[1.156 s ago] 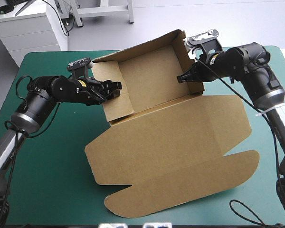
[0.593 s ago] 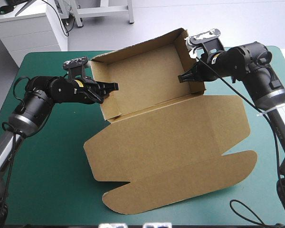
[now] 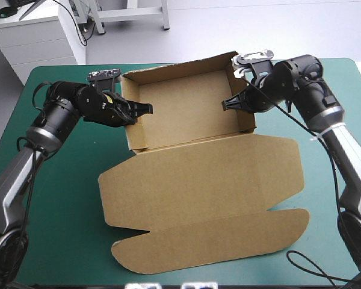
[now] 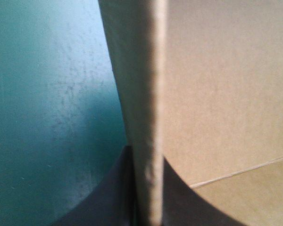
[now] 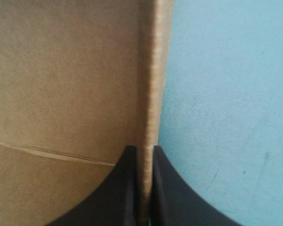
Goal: Fold the box
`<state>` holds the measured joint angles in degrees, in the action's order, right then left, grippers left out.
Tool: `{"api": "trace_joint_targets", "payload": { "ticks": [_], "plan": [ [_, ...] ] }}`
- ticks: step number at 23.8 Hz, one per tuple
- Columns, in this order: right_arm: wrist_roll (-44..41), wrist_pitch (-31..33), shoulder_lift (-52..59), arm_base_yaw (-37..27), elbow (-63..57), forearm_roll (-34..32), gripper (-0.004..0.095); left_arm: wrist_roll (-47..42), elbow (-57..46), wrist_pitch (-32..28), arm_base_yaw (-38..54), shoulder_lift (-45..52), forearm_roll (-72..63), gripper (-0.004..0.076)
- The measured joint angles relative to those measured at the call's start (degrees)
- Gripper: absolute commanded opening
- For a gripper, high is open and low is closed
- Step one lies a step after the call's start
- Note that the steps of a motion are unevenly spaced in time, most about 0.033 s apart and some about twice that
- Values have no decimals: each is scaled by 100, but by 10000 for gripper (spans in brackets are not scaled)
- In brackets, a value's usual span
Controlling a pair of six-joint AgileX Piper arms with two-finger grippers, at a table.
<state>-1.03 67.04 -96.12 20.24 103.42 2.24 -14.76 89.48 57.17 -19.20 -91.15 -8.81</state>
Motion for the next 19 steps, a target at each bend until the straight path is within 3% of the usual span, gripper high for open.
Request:
{"api": "trace_joint_targets", "payload": {
  "ticks": [14, 19],
  "plan": [
    [-231, 357, -1468, 0, -5, 2, -14, -52, 596, 962, 0, -1734, 230, -8],
    [-237, 266, -1657, 0, 31, 16, -14, -89, 727, 1032, -24, -1979, 406, -8]
  ]
}}
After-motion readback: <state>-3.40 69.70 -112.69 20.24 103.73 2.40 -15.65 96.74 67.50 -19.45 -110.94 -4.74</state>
